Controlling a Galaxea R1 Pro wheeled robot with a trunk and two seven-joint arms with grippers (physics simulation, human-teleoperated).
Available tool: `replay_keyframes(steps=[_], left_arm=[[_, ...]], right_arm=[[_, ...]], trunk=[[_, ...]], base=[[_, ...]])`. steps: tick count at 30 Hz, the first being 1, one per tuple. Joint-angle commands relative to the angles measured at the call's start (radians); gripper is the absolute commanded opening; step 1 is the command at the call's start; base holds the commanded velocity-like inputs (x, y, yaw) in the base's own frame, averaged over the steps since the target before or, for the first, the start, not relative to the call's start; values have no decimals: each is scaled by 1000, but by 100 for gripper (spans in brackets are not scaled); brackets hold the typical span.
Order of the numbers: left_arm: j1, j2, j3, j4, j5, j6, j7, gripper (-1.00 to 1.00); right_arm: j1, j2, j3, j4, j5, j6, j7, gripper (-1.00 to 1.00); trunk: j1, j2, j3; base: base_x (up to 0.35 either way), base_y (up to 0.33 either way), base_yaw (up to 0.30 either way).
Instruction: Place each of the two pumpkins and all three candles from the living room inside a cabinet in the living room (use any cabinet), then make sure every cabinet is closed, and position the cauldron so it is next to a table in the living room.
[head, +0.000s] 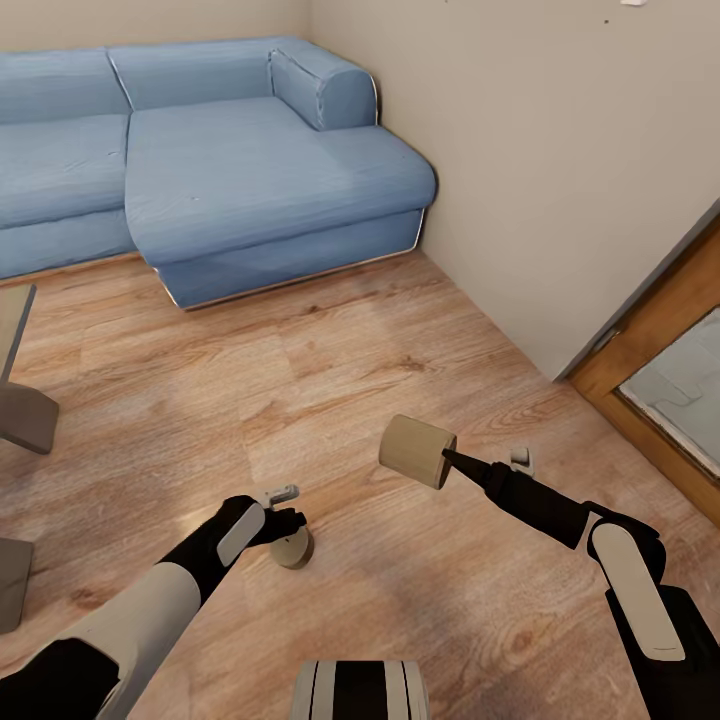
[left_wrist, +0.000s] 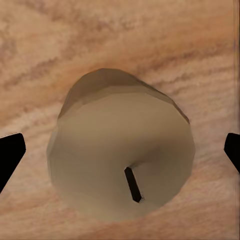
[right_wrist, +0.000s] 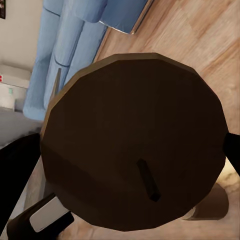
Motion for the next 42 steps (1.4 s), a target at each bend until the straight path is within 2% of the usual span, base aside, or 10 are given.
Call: replay_keyframes(steps=[1, 5, 10, 42], left_arm=[[-1, -2, -8, -1, 10, 1, 9, 100], [0, -12, -10, 4, 10, 1, 9, 100], [-1, -17, -11, 1, 10, 1, 9, 100], [1, -18, -13, 11, 13, -29, 21, 100]], right_arm=[[-1, 0, -1, 0, 1, 6, 5, -100], [-1, 0, -1, 0, 1, 6, 5, -100], [-1, -1, -1, 0, 2, 6, 5, -100], [-1, 0, -1, 0, 3, 8, 2, -100]], trunk=[[0, 0, -1], [0, 0, -1], [1, -1, -12], [1, -1, -12]], base=[[0, 0, 0], [0, 0, 0], [0, 0, 0], [0, 0, 0]])
